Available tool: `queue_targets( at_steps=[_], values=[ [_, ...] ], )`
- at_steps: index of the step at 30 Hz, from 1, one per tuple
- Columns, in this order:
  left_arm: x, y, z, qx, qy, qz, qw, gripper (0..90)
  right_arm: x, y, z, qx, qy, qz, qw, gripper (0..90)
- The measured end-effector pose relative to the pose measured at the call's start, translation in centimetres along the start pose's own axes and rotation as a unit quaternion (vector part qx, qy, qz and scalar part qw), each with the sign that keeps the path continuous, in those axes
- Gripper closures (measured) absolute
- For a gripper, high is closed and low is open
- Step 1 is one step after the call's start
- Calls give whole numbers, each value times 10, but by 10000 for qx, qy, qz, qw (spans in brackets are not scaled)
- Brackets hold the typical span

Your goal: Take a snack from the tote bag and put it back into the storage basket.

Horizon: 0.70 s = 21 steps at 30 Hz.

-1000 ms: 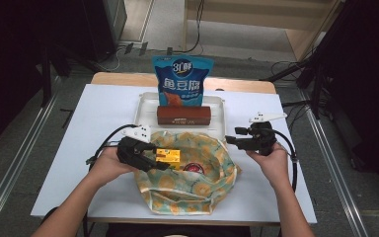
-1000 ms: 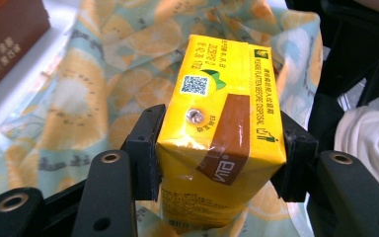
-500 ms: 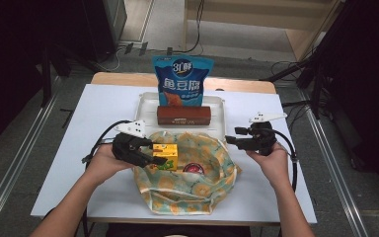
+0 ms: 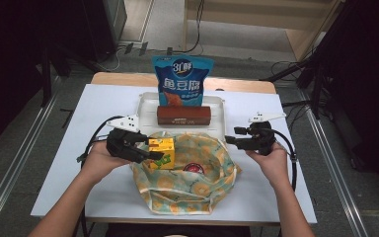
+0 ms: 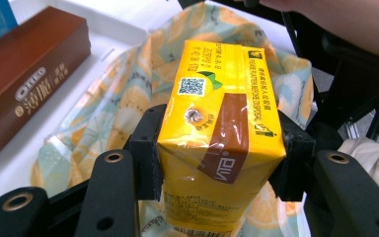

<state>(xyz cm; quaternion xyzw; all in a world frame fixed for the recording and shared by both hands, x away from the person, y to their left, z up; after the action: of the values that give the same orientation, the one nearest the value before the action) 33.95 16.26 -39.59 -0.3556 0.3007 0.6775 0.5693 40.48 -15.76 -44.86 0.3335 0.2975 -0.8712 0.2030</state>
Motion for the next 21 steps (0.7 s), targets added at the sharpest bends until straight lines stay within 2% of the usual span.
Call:
queue_targets(
  at_steps=[7, 21],
  values=[
    [-10, 2, 11, -95, 150, 52, 9998, 499, -1, -2, -4, -39, -35, 48, 10000, 424],
    [-14, -7, 35, -332, 249, 177, 9990, 502, -2, -3, -8, -89, -90, 90, 9999, 424]
  ],
)
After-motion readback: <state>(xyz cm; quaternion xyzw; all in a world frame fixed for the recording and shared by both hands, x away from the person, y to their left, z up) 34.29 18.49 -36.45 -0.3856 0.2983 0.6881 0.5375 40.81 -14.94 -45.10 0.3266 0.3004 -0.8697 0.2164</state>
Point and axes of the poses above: each handheld gripper's, and its own axes: z roughly backward along the jaws, x roughly out of its underside, y roughly to its right, the point moved 6 cm from there along -z, roughly forward along the jaws, and after that the axes turned 14 degrees about -z, right-handed, at the moved point
